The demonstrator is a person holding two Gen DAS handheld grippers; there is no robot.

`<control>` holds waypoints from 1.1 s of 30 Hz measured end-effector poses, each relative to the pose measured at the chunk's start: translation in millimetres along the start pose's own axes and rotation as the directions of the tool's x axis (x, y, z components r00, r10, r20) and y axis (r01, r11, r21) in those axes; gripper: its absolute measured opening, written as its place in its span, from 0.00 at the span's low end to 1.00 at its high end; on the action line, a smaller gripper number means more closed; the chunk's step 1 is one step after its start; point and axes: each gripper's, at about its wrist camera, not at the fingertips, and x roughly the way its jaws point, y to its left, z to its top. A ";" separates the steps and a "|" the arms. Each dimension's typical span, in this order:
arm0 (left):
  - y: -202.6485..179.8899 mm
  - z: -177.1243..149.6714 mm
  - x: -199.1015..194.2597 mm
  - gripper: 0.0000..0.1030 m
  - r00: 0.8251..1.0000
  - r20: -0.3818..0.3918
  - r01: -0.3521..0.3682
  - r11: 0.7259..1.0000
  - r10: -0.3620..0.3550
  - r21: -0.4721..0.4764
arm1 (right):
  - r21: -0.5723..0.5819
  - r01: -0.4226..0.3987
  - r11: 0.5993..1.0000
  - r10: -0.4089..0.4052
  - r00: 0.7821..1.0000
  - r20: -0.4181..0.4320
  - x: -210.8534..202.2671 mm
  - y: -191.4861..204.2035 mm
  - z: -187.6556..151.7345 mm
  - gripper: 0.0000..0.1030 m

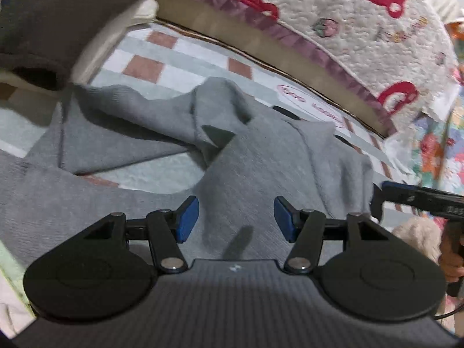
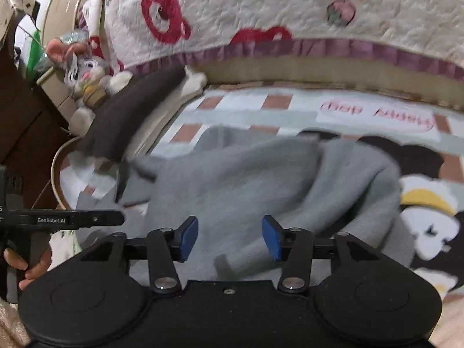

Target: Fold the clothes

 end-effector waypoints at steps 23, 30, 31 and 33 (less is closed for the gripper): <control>59.1 -23.9 -31.9 0.66 0.965 -0.198 -0.217 0.943 0.170 -0.252 | -0.708 -0.001 0.706 -0.020 1.000 -0.022 29.1 126.4 -83.5 0.64; 50.6 -27.8 -35.6 0.66 0.981 -0.131 -0.171 0.957 0.143 -0.235 | -0.872 0.214 0.440 -0.175 0.973 0.150 66.6 147.9 -114.0 0.60; 49.7 -27.5 -37.8 0.66 0.985 -0.108 -0.155 0.960 0.133 -0.233 | -0.870 0.232 0.435 -0.184 0.969 0.166 68.7 147.2 -112.3 0.47; 52.0 -26.6 -40.7 0.66 0.988 -0.087 -0.148 0.958 0.130 -0.245 | -0.839 0.239 0.488 -0.198 0.967 0.160 68.9 142.8 -102.0 0.22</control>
